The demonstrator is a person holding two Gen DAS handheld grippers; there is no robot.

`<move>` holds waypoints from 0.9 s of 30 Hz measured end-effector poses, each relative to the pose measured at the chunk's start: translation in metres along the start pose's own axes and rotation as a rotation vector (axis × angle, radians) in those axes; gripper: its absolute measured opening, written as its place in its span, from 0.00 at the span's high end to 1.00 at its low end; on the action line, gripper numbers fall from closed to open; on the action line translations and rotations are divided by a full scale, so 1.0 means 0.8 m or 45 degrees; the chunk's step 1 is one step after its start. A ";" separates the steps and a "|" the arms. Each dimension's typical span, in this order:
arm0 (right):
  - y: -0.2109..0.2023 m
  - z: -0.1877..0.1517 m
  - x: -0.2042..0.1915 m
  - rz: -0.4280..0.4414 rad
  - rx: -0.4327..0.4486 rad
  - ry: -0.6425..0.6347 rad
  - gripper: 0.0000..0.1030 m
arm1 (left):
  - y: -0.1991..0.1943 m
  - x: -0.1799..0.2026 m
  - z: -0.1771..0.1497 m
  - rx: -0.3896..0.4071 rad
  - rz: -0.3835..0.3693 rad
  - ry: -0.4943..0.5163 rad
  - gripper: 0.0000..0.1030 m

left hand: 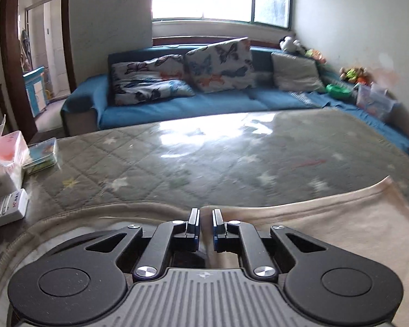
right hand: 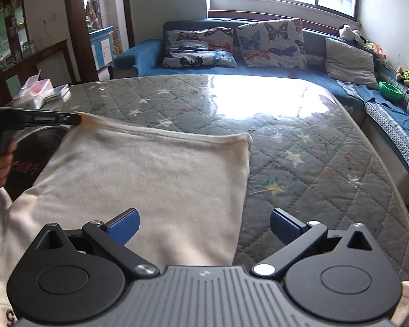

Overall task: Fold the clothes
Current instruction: 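Release the hem with the left gripper and flatten the sweatshirt with both grippers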

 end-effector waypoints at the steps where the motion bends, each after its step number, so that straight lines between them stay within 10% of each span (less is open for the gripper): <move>1: -0.004 -0.002 -0.001 0.004 0.005 0.005 0.00 | 0.003 -0.002 -0.003 -0.002 0.019 0.009 0.90; 8: -0.045 -0.022 0.007 0.008 0.043 0.063 0.00 | -0.002 -0.018 -0.011 -0.049 0.042 -0.064 0.89; 13: -0.074 -0.044 0.032 -0.030 0.060 0.179 0.00 | -0.046 0.007 -0.022 -0.043 -0.055 -0.063 0.46; 21: -0.100 -0.086 0.065 -0.061 0.066 0.338 0.00 | -0.131 0.088 -0.062 -0.022 -0.357 0.042 0.35; 27: -0.105 -0.106 0.092 -0.056 0.076 0.445 0.00 | -0.153 0.114 -0.107 -0.043 -0.400 0.128 0.30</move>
Point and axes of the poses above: each gripper's, at about its wrist camera, not at the fingertips, and y roughly the way its jaws point, x to its right, z to its top, the point moved 6 cm from there along y, roughly the way its jaws point, and after that the axes turned 5 degrees about x, right-handed, at the moved point
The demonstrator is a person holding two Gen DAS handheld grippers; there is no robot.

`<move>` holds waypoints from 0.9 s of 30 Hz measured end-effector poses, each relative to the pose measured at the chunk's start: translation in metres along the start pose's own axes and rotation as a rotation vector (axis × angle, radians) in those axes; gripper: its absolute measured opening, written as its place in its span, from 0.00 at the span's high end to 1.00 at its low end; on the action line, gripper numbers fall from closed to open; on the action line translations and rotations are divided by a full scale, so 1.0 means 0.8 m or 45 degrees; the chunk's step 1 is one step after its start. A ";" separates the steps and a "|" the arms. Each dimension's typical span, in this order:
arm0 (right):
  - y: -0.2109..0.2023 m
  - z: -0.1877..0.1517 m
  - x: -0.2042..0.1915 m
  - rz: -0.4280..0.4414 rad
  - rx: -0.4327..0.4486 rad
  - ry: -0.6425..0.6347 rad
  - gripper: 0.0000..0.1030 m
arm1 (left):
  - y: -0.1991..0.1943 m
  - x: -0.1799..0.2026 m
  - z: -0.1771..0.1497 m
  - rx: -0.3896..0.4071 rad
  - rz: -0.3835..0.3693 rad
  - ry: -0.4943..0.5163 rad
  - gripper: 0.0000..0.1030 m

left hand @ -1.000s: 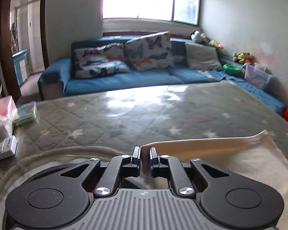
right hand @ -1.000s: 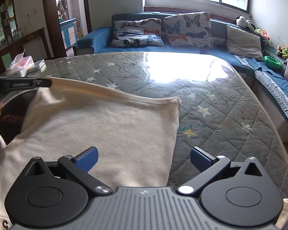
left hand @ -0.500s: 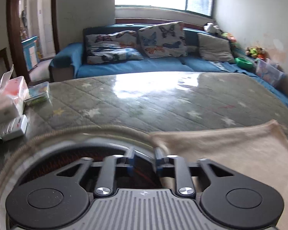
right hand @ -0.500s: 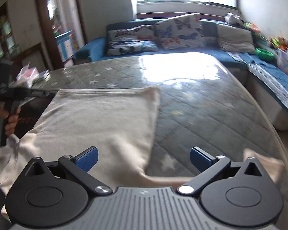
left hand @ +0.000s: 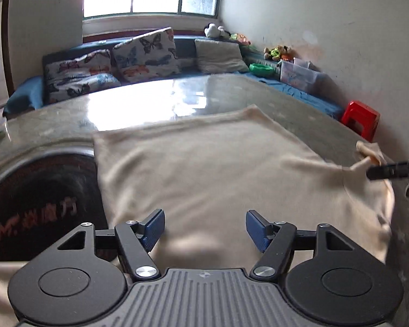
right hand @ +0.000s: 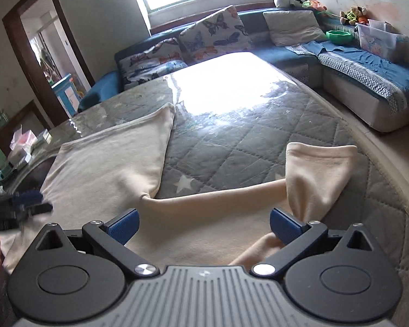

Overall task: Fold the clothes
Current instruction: 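Release the hem with the left gripper and flatten the sweatshirt with both grippers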

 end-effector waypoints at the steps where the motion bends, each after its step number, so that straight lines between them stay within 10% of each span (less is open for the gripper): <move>1: -0.001 0.000 0.002 -0.022 0.007 -0.007 0.00 | -0.002 0.001 -0.003 0.007 0.013 0.011 0.29; 16: -0.038 -0.002 0.080 -0.407 0.125 0.078 0.00 | -0.012 0.002 -0.022 0.033 0.108 -0.011 0.19; 27: 0.003 0.007 0.077 -0.434 0.033 -0.107 0.00 | -0.024 0.012 -0.032 0.025 0.135 0.057 0.06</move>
Point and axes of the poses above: each gripper's, at about its wrist camera, not at the fingertips, and y roughly the way its jaws point, x to its right, z to its top, the point moved 6 cm from there along y, roughly the way its jaws point, and after that the axes turned 5 degrees about x, right-handed, at the moved point
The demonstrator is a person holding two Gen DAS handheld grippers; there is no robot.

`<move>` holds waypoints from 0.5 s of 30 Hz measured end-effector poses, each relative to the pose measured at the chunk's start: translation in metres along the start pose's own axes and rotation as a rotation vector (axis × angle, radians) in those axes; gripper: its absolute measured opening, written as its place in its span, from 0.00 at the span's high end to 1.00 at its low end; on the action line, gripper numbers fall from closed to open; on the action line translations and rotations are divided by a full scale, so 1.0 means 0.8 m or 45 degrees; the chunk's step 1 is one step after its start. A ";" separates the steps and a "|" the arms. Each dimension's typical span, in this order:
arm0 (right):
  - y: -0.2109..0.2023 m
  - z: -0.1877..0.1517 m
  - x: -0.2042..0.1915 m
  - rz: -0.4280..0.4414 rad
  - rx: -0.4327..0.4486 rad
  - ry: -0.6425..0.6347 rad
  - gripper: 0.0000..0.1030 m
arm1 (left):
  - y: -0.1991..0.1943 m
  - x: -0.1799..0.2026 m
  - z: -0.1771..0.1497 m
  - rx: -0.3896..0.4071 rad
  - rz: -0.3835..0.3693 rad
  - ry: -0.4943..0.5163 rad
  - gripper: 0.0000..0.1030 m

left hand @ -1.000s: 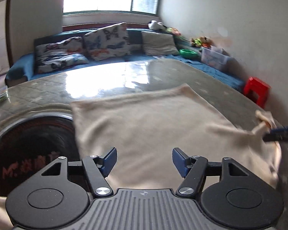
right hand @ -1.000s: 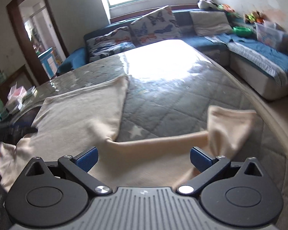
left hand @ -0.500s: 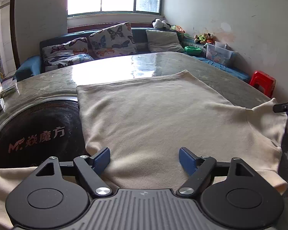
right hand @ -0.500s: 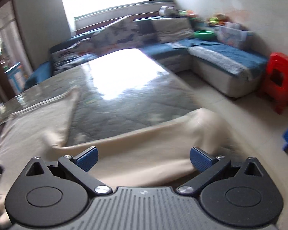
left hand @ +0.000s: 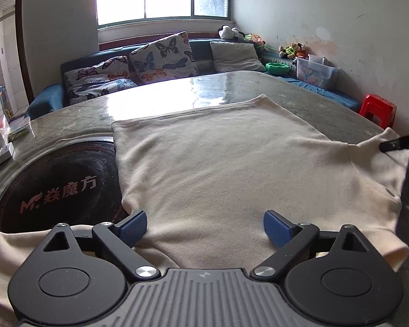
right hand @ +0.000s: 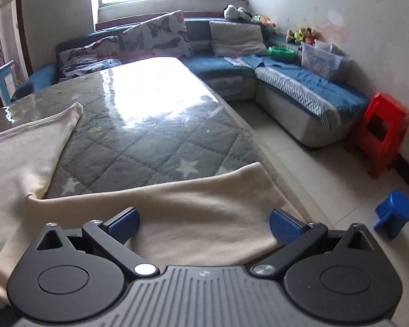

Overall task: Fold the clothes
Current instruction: 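Release the hem with the left gripper and flatten the sweatshirt with both grippers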

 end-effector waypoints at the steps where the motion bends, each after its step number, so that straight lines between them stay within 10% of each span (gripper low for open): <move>1: 0.003 0.001 0.000 -0.014 0.001 -0.016 0.00 | -0.002 0.001 -0.001 0.000 0.002 0.012 0.06; 7: -0.009 0.016 -0.016 -0.011 0.036 -0.123 0.00 | -0.022 0.011 -0.009 -0.002 0.029 0.090 0.00; 15: -0.075 -0.013 -0.130 0.303 0.095 -0.444 0.00 | -0.044 0.021 -0.022 0.005 0.025 0.116 0.00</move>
Point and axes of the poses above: each gripper's, at about its wrist camera, not at the fingertips, and y roughly the way its jaws point, x to its right, z to its top, the point moved 6 cm from there along y, roughly the way its jaws point, and after that the axes turned 5 degrees about x, right-handed, at the moved point
